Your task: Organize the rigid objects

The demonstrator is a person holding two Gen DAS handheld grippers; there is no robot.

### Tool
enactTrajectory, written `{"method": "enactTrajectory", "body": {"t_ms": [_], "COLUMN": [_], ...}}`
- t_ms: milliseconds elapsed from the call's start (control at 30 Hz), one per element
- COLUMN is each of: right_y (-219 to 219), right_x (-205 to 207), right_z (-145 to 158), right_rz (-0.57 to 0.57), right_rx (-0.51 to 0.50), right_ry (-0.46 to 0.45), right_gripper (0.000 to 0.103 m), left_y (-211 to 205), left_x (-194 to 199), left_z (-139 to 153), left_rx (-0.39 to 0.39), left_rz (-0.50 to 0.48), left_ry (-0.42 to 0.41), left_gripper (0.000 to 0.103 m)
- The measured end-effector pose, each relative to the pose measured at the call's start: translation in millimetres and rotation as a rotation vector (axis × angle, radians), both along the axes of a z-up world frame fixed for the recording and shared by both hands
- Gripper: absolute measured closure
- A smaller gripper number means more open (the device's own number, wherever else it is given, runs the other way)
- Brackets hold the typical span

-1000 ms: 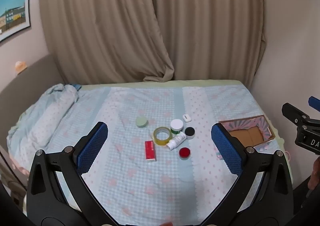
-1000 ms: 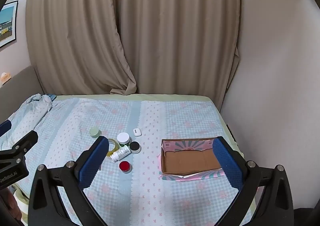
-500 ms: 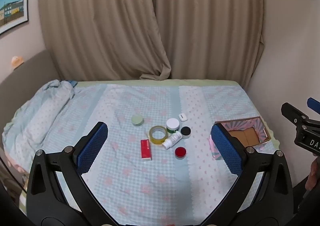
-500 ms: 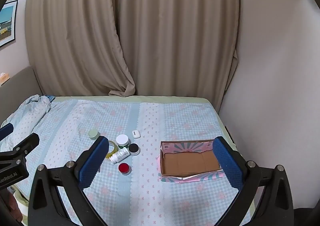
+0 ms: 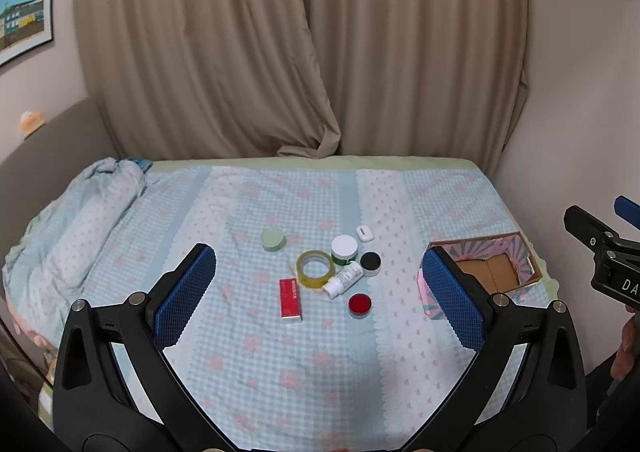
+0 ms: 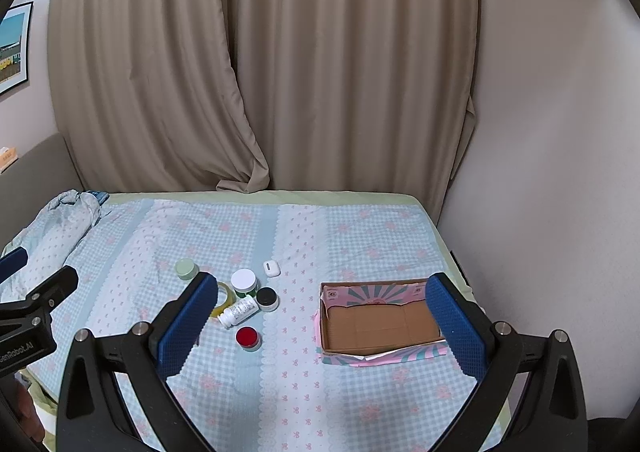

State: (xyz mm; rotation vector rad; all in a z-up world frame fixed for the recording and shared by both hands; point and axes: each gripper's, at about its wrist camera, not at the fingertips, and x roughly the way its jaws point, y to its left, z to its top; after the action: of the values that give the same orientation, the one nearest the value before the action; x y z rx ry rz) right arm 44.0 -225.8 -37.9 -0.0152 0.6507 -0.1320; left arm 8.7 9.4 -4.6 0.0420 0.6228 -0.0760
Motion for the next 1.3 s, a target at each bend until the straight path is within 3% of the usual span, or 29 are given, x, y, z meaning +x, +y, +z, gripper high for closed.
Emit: {"method": "enactTrajectory", "body": {"t_ms": [1300], "right_y": [9], "right_x": [-3], "right_z": [3], "right_rz": [-0.002], "right_rx": [-0.004], "right_ry": [0.010], "right_gripper": [0.000], "left_y": [-1], "left_x": [13], "left_z": [-4], "left_rx": [-0.013], "left_rz": [-0.019], "left_ry": [0.023], "left_gripper": [0.001]}}
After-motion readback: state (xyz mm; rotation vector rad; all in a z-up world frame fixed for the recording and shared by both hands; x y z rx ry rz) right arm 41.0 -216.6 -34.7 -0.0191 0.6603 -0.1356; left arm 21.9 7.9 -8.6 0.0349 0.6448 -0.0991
